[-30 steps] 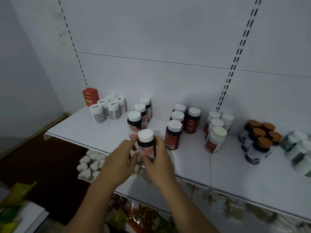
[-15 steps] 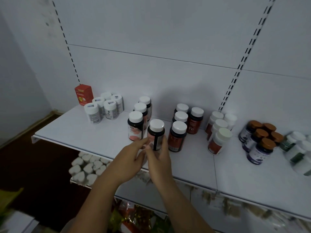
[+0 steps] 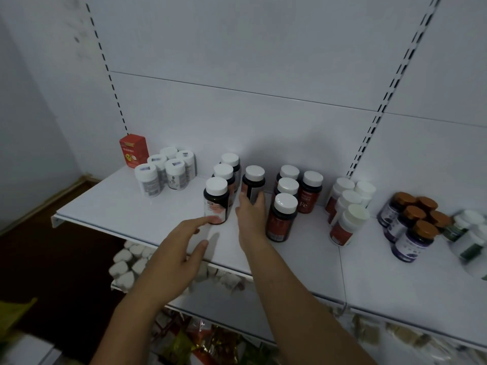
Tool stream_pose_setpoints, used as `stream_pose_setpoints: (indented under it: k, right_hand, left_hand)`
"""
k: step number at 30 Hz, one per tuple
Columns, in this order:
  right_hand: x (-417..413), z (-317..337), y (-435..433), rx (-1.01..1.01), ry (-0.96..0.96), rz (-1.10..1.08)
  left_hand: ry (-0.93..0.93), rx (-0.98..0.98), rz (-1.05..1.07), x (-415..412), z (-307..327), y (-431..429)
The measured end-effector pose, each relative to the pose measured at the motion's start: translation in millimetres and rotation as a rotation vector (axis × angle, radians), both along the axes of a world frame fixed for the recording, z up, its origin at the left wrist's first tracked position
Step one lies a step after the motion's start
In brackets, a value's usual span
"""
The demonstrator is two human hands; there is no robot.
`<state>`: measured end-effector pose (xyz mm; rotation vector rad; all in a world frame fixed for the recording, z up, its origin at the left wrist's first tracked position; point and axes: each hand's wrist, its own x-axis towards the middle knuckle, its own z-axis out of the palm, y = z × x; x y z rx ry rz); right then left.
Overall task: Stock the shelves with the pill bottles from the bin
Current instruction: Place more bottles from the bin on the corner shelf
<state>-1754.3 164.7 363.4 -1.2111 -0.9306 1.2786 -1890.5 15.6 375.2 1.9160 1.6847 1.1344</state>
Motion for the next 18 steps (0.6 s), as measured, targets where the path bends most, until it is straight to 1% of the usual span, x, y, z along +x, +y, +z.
stream_pose_setpoints:
  k: [3, 8, 13, 16, 18]
  right_hand:
    - [-3.4, 2.7, 21.7, -0.023, 0.058, -0.010]
    - [-7.6, -2.9, 44.3, -0.014, 0.072, 0.019]
    - [-8.4, -7.8, 49.5, -0.025, 0.015, 0.062]
    - [-6.4, 1.5, 42.0, -0.044, -0.029, 0.049]
    - [-5.1, 9.5, 32.4, -0.018, -0.060, 0.034]
  left_hand:
    - [0.038, 0.005, 0.047, -5.4, -2.6, -7.0]
    - [0.064, -0.028, 0.103, -15.8, -11.2, -15.6]
    - [0.076, -0.058, 0.148, -22.3, -13.0, -20.9]
    - [0.070, -0.067, 0.165, -23.9, -12.1, -22.4]
    - [0.063, -0.069, 0.178, -25.2, -11.1, -22.8]
